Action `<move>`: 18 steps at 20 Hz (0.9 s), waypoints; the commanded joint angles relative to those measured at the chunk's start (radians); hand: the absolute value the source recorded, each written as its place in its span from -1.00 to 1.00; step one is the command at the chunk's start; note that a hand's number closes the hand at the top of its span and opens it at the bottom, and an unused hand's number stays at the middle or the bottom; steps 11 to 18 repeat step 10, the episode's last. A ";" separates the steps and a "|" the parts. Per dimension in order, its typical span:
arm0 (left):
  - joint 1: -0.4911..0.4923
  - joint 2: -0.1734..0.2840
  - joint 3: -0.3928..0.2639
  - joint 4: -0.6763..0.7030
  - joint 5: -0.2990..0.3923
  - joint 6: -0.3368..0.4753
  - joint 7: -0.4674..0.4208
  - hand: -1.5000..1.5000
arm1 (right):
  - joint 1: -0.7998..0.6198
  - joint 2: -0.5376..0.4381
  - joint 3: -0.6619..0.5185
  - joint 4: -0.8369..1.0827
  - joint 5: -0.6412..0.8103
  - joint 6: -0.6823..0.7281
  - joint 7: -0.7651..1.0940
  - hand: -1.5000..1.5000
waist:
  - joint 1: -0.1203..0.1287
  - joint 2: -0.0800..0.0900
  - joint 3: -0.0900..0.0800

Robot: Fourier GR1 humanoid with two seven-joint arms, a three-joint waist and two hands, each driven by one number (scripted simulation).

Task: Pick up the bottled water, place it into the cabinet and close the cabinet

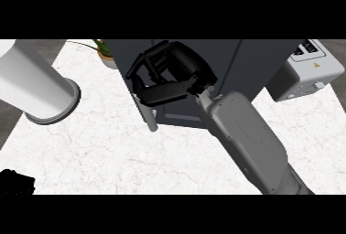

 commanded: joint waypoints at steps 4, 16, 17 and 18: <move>-0.022 -0.015 -0.009 -0.009 -0.004 0.004 0.012 1.00 | -0.064 -0.124 -0.137 0.217 0.007 0.040 -0.071 1.00 | -0.010 0.047 0.008; -0.044 -0.015 0.001 -0.027 -0.012 0.027 0.026 1.00 | -0.070 -0.122 -0.127 0.276 0.020 0.066 -0.116 1.00 | -0.005 0.050 0.008; -0.044 -0.015 0.001 -0.027 -0.012 0.027 0.026 1.00 | -0.070 -0.122 -0.127 0.276 0.020 0.066 -0.116 1.00 | -0.005 0.050 0.008; -0.044 -0.015 0.001 -0.027 -0.012 0.027 0.026 1.00 | -0.070 -0.122 -0.127 0.276 0.020 0.066 -0.116 1.00 | -0.005 0.050 0.008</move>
